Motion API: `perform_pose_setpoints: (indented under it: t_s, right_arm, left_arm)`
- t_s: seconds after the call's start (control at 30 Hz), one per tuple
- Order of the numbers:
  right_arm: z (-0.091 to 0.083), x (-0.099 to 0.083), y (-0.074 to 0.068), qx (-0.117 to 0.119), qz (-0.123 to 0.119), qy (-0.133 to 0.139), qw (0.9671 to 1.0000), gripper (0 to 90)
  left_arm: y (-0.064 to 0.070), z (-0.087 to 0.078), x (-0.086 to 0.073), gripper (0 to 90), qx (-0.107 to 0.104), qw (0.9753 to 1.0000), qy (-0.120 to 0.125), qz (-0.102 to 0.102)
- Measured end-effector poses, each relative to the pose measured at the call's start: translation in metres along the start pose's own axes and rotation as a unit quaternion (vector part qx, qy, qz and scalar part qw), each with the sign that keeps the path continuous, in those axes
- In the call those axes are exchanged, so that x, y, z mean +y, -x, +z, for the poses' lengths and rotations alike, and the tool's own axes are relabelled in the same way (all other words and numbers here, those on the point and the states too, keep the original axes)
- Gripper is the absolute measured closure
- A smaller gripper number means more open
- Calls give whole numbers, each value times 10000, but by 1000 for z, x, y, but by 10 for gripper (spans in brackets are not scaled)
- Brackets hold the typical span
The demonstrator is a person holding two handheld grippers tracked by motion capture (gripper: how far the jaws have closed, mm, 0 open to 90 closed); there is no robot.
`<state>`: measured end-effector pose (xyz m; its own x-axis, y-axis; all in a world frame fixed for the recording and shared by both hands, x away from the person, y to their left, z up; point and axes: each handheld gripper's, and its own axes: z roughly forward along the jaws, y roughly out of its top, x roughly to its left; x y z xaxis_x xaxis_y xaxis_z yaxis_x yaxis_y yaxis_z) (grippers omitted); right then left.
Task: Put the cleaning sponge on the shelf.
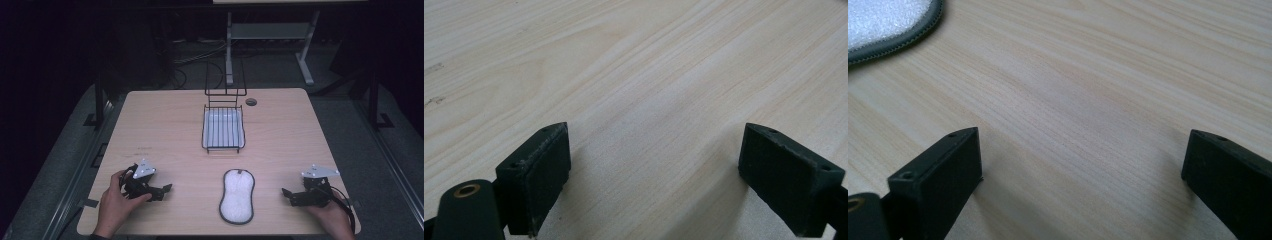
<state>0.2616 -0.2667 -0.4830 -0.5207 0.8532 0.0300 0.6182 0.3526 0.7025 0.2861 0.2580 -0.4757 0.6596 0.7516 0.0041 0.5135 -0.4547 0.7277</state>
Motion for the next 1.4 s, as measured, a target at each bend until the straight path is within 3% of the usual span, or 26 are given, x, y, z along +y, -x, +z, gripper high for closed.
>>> perform_pose_setpoints:
  t_s: [0.43, 0.47, 0.53, 0.57, 0.6, 0.67, 0.9, 1.0, 1.2, 1.4]
  right_arm:
    - [-1, 1, 0, 23, -48, -37, 10000, 51]
    - [-2, 3, 0, 25, -33, -75, 10000, 137]
    - [-4, 5, -1, -38, -80, -40, 10000, 175]
    - [-4, 8, -1, -21, -77, -58, 10000, 254]
    - [-4, 8, -1, -21, -77, -58, 10000, 254]
    - [-6, 12, -1, 25, -65, 18, 10000, 342]
    - [-12, 25, -2, 361, -154, 205, 9990, 768]
    - [-11, 29, -5, 499, -189, 197, 9984, 895]
    - [-5, 38, -11, 816, -154, 69, 9965, 898]
    - [3, 47, -22, 1045, -311, 4, 9940, 897]
  left_arm:
    - [0, 0, 0, 129, 8, 10000, 0, 3]
    - [0, 0, 0, 129, 7, 10000, 0, 2]
    - [0, 0, 0, 129, 7, 10000, 1, -1]
    - [0, 0, 0, 129, 7, 10000, 1, 1]
    - [0, 0, 0, 129, 8, 10000, 1, -2]
    - [0, 0, 0, 129, 14, 10000, -5, 6]
    - [1, -2, -1, 130, 27, 10000, 0, -7]
    - [1, -2, -1, 130, 26, 10000, 0, -6]
    - [1, -2, -1, 130, 25, 10000, 0, -9]
    - [1, -2, -1, 130, 25, 10000, 0, -8]
